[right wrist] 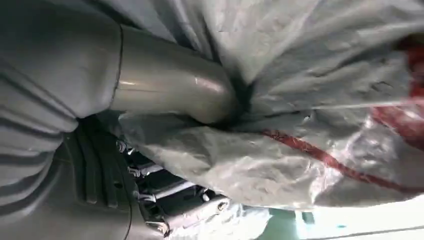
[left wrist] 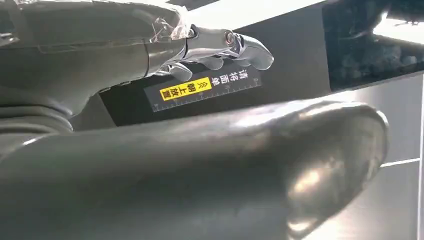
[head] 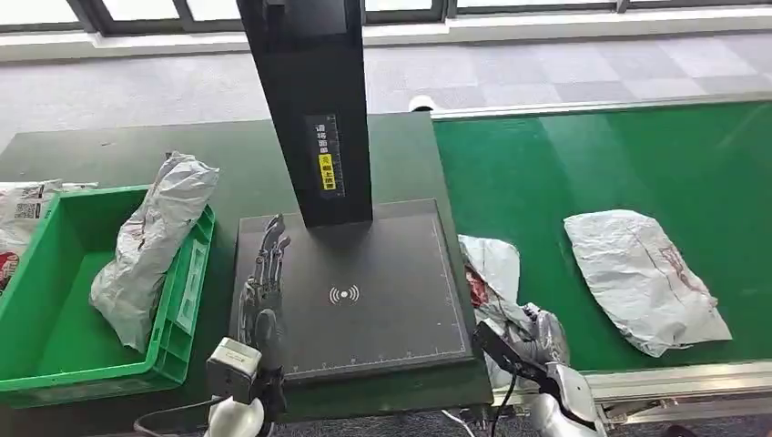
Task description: Moved the parcel from conveyor to table for the left to box.
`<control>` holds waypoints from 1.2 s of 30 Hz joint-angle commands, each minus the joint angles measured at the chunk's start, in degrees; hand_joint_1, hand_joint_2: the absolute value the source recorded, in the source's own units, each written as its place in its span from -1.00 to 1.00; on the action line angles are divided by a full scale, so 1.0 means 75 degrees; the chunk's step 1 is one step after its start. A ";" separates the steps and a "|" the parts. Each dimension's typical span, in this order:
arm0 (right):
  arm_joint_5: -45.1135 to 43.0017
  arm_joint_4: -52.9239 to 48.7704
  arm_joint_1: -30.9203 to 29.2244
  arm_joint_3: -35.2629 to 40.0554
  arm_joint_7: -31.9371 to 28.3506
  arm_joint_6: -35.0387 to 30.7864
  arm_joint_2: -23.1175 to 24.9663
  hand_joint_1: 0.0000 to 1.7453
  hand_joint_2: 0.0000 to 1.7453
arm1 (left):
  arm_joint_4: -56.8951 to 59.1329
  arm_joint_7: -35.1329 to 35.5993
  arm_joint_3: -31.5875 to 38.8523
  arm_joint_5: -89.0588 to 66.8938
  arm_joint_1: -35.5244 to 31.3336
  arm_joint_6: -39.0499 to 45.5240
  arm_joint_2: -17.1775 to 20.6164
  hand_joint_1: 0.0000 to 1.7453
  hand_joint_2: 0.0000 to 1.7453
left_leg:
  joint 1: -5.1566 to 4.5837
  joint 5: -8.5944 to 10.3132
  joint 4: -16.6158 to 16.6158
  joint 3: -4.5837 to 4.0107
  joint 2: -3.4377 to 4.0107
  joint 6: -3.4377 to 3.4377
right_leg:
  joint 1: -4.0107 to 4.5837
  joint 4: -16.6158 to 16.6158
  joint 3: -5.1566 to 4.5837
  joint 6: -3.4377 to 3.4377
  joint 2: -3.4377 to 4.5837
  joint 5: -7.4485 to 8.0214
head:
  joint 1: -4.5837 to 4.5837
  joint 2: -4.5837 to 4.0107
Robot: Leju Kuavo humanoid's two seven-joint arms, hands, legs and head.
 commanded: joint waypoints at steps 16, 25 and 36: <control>-0.2505 -0.6953 0.2430 0.0436 -0.2516 -0.2384 0.0870 1.00 1.00 | 0.0262 0.0026 -0.0366 0.0340 -0.0273 0.0474 0.0337 -1.00 -1.00 | -0.0016 0.0021 0.0001 -0.0065 -0.0109 0.0012 | -0.0036 0.0010 -0.0049 -0.0001 -0.0107 -0.0016 | 0.0000 0.0000; -0.2229 -0.7705 0.2611 0.0586 -0.3281 -0.2384 0.1355 1.00 1.00 | 0.0185 0.0026 -0.0285 0.0284 -0.0191 0.0422 0.0315 -1.00 -1.00 | -0.0011 0.0023 -0.0005 -0.0055 -0.0097 0.0013 | -0.0027 0.0002 -0.0038 0.0002 -0.0098 -0.0012 | 0.0000 0.0000; -0.1815 -0.5185 0.0684 0.2504 -0.2561 -0.1902 0.0793 1.00 1.00 | 0.0462 0.0026 -0.0337 0.0361 -0.0412 0.0058 0.0176 -1.00 -1.00 | -0.0007 0.0035 -0.0019 -0.0049 -0.0063 0.0011 | -0.0028 -0.0013 -0.0022 0.0001 -0.0067 0.0007 | 0.0000 0.0000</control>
